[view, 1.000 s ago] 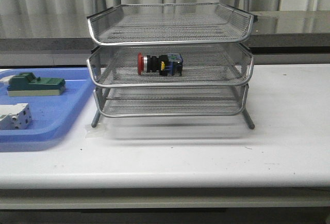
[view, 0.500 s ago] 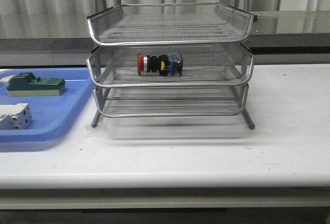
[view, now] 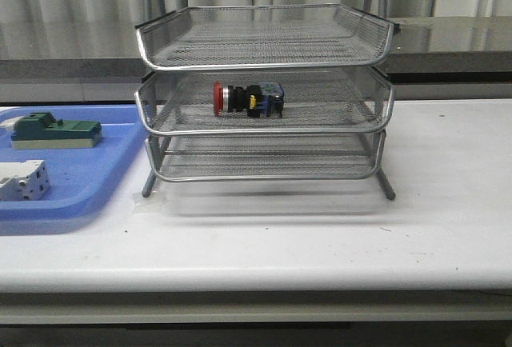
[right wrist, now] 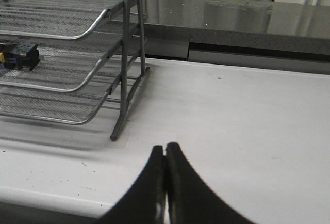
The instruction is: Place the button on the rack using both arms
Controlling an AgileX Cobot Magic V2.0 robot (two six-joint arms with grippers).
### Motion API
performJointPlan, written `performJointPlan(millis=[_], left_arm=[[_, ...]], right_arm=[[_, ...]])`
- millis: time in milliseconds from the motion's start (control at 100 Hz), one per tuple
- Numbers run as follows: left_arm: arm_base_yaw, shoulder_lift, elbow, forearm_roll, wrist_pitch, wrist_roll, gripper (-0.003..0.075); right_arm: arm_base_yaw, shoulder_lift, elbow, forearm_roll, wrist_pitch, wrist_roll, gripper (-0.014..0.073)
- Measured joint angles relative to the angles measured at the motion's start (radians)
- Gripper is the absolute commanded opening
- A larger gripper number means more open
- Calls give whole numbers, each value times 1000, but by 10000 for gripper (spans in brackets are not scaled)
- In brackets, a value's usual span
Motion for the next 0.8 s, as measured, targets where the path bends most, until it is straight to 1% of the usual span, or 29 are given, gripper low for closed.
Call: performJointPlan(millis=[110,190,260,310,380,450,540,800], left_arm=[[0,0,0,22,-2,0,-20],[0,0,0,72,-2,-36,-20],[0,0,0,183,-2,-145,-20],[0,0,0,303,-2,-272,-20],[0,-2,6,434,-2,-419,-20],[0,-8,20,501,-2,-499,-20],[0,-27,49,532,-2,-540,-20],[0,-153,180,545,-34,-556,-20]], right_arm=[[0,0,0,0,0,0,-57],[0,0,0,0,0,0,-57],[0,0,0,0,0,0,-57],[0,0,0,0,0,0,-57],[0,0,0,0,0,0,-57],[0,0,0,0,0,0,-57],[0,0,0,0,0,0,-57],[0,0,0,0,0,0,-57]])
